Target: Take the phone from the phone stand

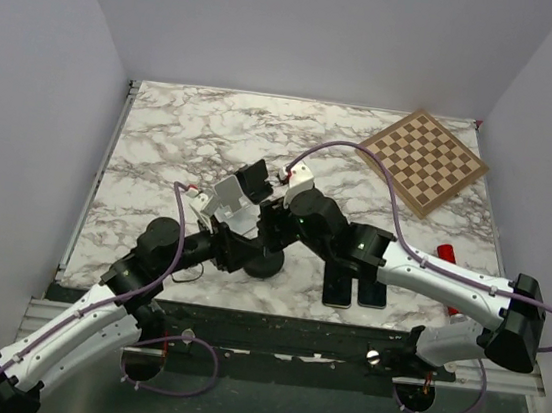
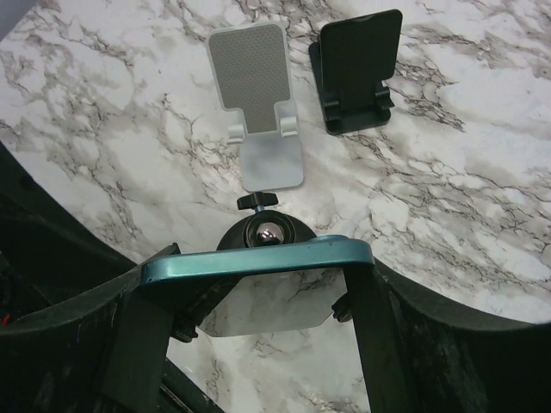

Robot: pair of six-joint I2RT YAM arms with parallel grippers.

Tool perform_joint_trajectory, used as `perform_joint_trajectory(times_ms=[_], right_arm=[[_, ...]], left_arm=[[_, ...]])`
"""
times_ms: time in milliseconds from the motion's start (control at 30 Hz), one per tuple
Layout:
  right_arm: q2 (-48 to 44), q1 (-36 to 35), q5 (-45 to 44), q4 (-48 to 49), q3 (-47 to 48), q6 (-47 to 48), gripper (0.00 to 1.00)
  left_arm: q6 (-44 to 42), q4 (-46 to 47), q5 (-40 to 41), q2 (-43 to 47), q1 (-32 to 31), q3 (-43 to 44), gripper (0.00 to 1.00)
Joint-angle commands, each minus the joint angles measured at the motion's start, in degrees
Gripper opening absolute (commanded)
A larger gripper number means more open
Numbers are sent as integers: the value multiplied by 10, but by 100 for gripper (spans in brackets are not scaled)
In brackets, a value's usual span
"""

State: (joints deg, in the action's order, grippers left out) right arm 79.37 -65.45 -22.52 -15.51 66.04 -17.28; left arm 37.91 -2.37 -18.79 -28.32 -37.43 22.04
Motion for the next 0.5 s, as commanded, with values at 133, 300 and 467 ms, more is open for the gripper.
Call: perform_joint_trajectory(times_ms=[133, 300, 467], right_arm=[[-13, 26, 93, 66, 3, -16, 1], [-16, 26, 102, 66, 3, -20, 1], [-16, 27, 108, 66, 4, -21, 1]], left_arm=[[-55, 27, 118, -14, -73, 20, 57], [-89, 25, 198, -38, -92, 38, 60], [-100, 45, 221, -54, -92, 49, 60]])
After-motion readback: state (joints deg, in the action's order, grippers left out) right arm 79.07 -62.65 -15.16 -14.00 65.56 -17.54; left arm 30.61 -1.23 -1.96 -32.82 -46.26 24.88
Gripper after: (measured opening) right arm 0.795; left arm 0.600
